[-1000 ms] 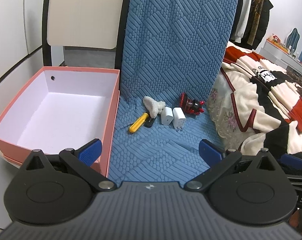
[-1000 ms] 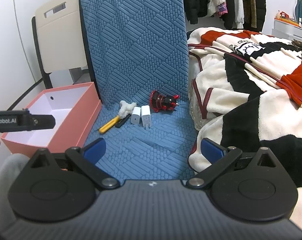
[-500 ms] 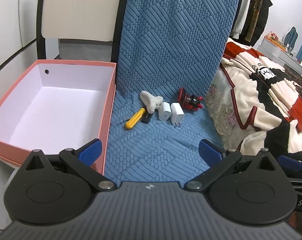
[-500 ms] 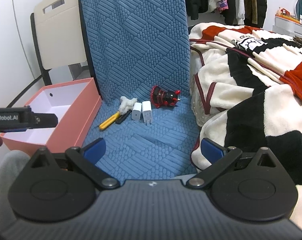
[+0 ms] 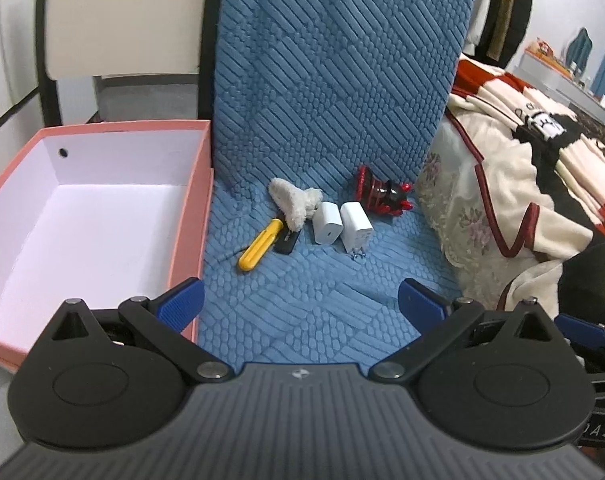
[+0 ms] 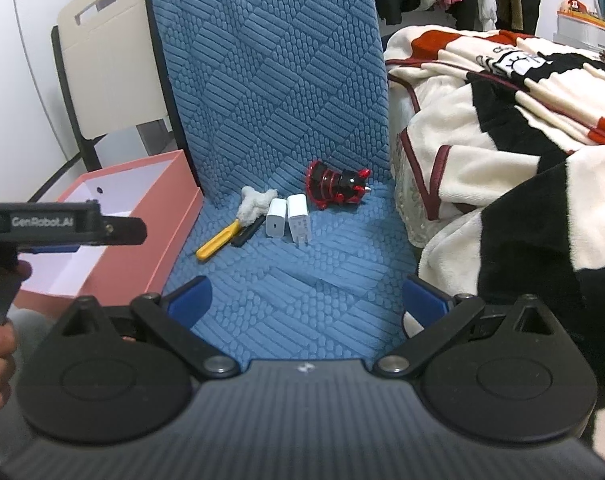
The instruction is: Organize rigid objects
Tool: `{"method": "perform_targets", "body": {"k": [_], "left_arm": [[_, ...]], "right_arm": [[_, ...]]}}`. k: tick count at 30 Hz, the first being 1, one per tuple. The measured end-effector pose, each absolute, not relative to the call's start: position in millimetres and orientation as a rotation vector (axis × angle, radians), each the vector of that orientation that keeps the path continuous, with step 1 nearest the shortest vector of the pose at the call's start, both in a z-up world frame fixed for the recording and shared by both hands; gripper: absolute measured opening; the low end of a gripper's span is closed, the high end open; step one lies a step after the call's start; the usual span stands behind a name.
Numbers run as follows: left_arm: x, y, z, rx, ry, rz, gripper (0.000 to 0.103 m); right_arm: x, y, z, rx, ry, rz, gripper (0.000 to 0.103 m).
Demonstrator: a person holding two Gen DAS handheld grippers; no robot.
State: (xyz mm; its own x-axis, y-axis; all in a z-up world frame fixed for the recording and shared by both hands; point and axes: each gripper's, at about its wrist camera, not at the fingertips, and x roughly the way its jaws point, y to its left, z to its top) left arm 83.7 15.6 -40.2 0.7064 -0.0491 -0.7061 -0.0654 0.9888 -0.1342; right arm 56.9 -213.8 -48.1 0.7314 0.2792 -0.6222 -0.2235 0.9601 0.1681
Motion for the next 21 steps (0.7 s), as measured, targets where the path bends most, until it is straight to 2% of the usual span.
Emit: {"method": "perform_targets", "body": {"k": [8, 21], "left_arm": [[118, 18, -53, -0.162, 0.795, -0.011, 0.103], [176, 29, -102, -0.182, 0.812, 0.029, 0.103]], "right_arm": [[79, -208, -59, 0.079, 0.708, 0.291, 0.103], [126, -197, -83, 0.133, 0.730, 0.311, 0.103]]}}
